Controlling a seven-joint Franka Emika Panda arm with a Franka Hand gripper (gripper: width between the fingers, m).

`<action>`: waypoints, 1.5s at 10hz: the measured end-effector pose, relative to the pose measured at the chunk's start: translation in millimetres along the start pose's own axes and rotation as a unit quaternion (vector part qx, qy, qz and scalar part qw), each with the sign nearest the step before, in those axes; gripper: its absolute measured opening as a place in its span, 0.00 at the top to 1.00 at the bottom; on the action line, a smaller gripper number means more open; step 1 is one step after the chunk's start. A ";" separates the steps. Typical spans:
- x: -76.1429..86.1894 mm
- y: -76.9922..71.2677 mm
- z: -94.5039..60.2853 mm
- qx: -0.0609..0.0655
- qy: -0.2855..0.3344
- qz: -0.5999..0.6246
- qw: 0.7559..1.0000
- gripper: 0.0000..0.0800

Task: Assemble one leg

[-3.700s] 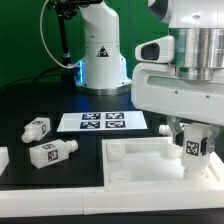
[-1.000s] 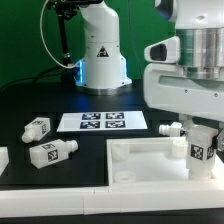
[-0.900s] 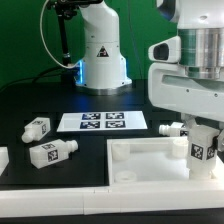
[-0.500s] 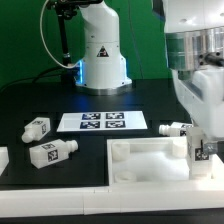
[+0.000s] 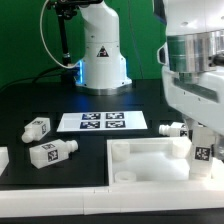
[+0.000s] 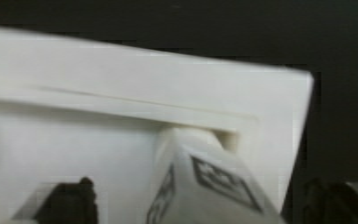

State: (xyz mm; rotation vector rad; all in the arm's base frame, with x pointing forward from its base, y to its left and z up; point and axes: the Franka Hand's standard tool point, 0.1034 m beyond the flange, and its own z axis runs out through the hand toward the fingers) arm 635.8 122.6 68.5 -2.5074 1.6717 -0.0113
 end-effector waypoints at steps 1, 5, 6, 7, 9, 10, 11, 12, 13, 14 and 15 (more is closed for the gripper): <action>-1.8 0.1 -0.3 -0.001 -0.001 -0.078 0.997 0.21; 2.5 0.9 -0.4 -0.002 0.001 -0.190 0.982 0.19; 6.8 -1.4 -2.2 -0.007 0.010 -0.283 0.959 0.19; 10.5 -3.0 -3.4 -0.009 0.014 -0.329 0.944 0.19; 10.5 -1.8 -2.5 -0.009 0.014 -0.286 0.958 0.36; 10.4 -1.8 -2.5 -0.009 0.014 -0.269 0.963 0.54; 10.4 -1.6 -2.3 -0.009 0.014 -0.233 0.972 0.64; 10.5 -1.5 -2.3 -0.008 0.014 -0.201 0.980 0.64; 9.8 -1.6 -2.3 -0.008 0.015 -0.148 0.989 0.64; 10.1 -1.4 -2.1 -0.007 0.017 -0.076 0.997 0.64; 9.1 -1.2 -1.0 -0.006 0.017 0.008 1.000 0.64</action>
Offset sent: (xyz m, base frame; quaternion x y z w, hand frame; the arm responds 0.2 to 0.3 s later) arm 0.0000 0.0000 0.0000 0.0000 0.0000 -0.1938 0.9810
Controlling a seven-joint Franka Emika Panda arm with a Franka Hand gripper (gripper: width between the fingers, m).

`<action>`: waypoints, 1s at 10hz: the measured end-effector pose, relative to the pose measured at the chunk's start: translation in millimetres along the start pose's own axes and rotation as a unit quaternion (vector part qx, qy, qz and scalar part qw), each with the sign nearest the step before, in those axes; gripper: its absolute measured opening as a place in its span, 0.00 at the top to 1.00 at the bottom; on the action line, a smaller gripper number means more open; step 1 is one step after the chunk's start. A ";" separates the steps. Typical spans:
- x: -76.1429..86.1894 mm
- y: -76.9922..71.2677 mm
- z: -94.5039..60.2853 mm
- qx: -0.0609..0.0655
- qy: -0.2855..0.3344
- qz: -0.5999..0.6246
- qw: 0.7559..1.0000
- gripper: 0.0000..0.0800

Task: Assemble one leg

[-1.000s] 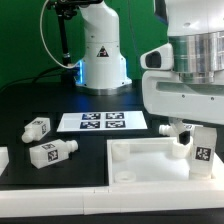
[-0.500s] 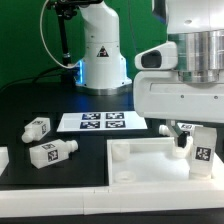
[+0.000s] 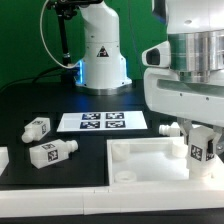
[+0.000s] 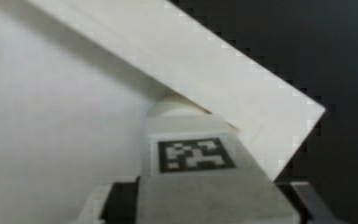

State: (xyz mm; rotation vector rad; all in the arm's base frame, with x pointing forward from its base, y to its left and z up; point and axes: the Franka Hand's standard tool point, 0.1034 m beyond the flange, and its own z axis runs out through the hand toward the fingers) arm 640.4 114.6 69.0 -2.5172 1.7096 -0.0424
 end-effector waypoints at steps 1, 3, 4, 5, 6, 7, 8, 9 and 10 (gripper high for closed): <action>-0.7 -1.4 0.3 0.006 0.000 0.098 0.995 0.64; -0.7 -0.4 1.1 0.043 -0.008 0.263 0.964 0.64; -1.8 -0.8 1.3 0.055 -0.010 0.309 0.949 0.64; -1.7 -0.7 1.4 0.067 -0.012 0.351 0.934 0.64; -1.7 -0.6 1.2 0.067 -0.012 0.350 0.934 0.64; -1.5 -0.4 1.7 0.067 -0.010 0.332 0.941 0.64; -1.6 -0.3 2.0 0.067 -0.009 0.326 0.943 0.40; -0.4 -1.6 0.7 0.064 0.001 0.196 0.978 0.26; 0.9 -2.0 -0.2 0.059 0.004 0.092 0.994 0.21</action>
Offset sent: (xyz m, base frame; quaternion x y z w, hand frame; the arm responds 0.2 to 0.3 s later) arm 0.0071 0.0038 0.0019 0.0985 -0.0175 0.2905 0.9516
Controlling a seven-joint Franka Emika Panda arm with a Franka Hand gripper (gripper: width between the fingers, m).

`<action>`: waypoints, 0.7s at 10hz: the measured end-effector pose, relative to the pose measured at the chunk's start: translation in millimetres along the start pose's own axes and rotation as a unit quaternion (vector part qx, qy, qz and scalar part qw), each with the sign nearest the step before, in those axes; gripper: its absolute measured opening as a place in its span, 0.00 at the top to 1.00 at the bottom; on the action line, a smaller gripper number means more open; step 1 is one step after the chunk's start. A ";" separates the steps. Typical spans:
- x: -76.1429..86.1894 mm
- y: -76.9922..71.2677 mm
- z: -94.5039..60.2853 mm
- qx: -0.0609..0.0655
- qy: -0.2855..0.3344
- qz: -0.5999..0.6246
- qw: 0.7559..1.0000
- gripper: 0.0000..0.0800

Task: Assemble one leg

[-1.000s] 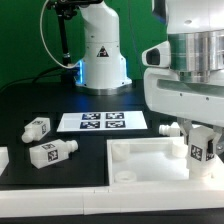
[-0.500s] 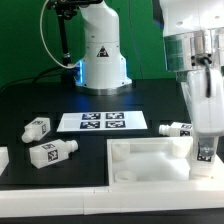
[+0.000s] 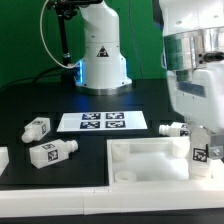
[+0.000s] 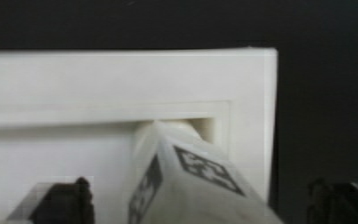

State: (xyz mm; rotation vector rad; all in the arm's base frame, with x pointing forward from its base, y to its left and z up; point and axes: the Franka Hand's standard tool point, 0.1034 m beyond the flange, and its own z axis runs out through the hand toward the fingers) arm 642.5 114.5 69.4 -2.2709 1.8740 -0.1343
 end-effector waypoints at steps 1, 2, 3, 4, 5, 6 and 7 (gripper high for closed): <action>0.1 0.8 -0.1 -0.006 -0.005 -0.063 0.998 0.21; -0.1 0.8 0.3 -0.005 -0.004 -0.067 0.998 0.19; 0.6 0.8 0.4 -0.006 -0.004 -0.105 0.994 0.19; 1.3 0.8 0.3 -0.005 -0.004 -0.143 0.990 0.19; 2.2 1.2 0.4 -0.007 -0.004 -0.181 0.983 0.19; 8.2 2.1 1.1 -0.031 -0.018 -0.297 0.954 0.19; 13.9 -1.0 2.9 -0.032 -0.023 -0.300 0.953 0.19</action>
Offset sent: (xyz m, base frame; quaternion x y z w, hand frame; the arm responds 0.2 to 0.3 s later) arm 0.0000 0.0000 0.0000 0.0000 0.0000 -0.1938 0.9810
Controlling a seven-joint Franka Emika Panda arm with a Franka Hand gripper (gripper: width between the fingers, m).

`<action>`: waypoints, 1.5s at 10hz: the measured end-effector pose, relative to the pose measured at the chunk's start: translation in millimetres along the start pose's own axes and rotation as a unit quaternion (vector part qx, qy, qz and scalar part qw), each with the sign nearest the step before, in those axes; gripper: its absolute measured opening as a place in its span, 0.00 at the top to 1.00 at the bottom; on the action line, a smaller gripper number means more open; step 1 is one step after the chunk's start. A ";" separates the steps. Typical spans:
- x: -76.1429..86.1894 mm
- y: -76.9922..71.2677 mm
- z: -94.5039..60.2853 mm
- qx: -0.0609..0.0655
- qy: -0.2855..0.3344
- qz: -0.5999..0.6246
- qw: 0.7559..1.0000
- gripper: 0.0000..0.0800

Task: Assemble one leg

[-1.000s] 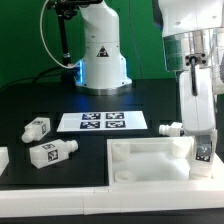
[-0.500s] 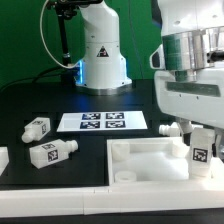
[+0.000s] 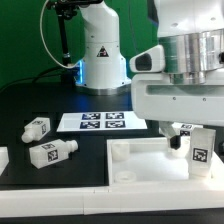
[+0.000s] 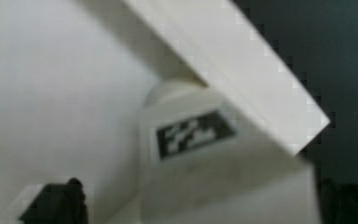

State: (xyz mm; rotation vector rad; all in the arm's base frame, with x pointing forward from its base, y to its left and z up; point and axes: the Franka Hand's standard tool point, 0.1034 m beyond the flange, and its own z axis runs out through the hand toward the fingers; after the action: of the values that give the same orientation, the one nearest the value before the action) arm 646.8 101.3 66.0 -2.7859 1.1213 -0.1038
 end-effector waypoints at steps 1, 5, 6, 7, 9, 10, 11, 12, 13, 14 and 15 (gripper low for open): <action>-0.3 -0.5 0.4 0.001 0.003 0.020 1.000 0.22; 0.7 1.3 1.0 0.000 0.003 0.132 0.991 0.65; 1.2 2.9 1.6 -0.002 0.003 0.198 0.980 0.64; 1.4 4.4 2.1 -0.003 0.003 0.255 0.967 0.64; -0.6 7.2 2.4 -0.005 0.008 0.410 0.912 0.64; -2.8 8.6 2.5 -0.002 0.013 0.503 0.864 0.64; -4.1 10.6 2.8 0.003 0.020 0.548 0.836 0.64; -4.9 11.3 2.6 0.008 0.021 0.570 0.821 0.64; -4.9 11.6 2.6 0.009 0.019 0.578 0.816 0.64; -5.1 11.8 3.3 0.009 0.019 0.571 0.821 0.52; -5.2 12.1 3.9 0.008 0.019 0.562 0.827 0.52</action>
Offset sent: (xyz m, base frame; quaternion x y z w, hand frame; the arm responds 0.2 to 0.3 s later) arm 0.0000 0.0000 0.0000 0.0000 0.0000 0.1938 0.9810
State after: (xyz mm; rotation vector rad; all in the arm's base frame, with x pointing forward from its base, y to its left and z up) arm 635.2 96.7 60.2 -1.6609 2.4855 -0.0324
